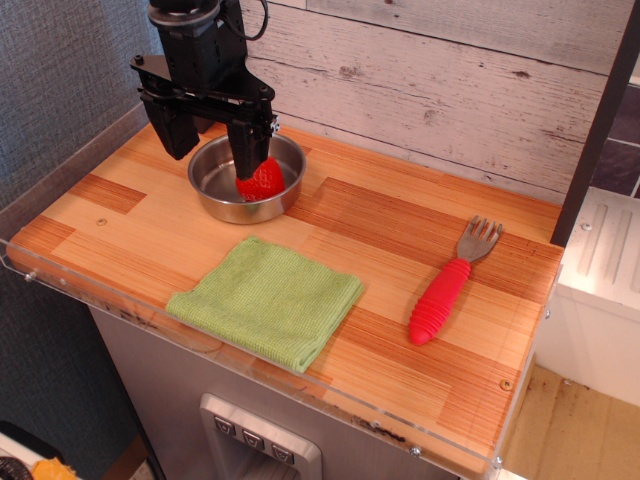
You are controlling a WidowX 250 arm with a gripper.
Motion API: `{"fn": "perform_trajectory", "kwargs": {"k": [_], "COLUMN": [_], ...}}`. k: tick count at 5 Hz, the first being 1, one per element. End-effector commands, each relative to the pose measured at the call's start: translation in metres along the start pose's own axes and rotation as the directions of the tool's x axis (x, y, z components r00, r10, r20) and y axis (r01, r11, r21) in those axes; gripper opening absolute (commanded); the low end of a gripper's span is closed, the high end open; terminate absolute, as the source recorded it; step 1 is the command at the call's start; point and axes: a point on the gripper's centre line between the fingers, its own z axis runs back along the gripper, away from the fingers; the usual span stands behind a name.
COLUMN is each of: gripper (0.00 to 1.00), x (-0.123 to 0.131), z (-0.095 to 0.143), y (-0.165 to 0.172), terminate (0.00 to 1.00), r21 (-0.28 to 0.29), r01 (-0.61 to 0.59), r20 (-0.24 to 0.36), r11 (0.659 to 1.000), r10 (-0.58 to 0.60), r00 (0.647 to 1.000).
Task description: Move the green cloth from center bottom of the table to center top of the table, left side of red spatula.
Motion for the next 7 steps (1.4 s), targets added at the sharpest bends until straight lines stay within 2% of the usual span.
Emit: {"fn": "perform_trajectory", "kwargs": {"k": [1, 3, 4, 5, 7], "gripper": [1.00, 1.00, 1.00, 1.00, 1.00], "x": [0.000, -0.039, -0.048, -0.043, -0.039], "z": [0.000, -0.010, -0.021, -0.042, -0.067], "y": [0.000, -0.020, -0.029, -0.042, -0.066], "terminate": [0.00, 0.00, 0.00, 0.00, 0.00], "r21": [0.000, -0.017, -0.016, 0.011, 0.025], "r01": [0.000, 0.060, 0.064, 0.051, 0.087], "r20": [0.000, -0.028, -0.047, -0.086, -0.103], "r11": [1.000, 0.998, 0.998, 0.999, 0.996], "r10": [0.000, -0.061, -0.065, -0.050, -0.084], "r00": [1.000, 0.998, 0.997, 0.995, 0.991]}}
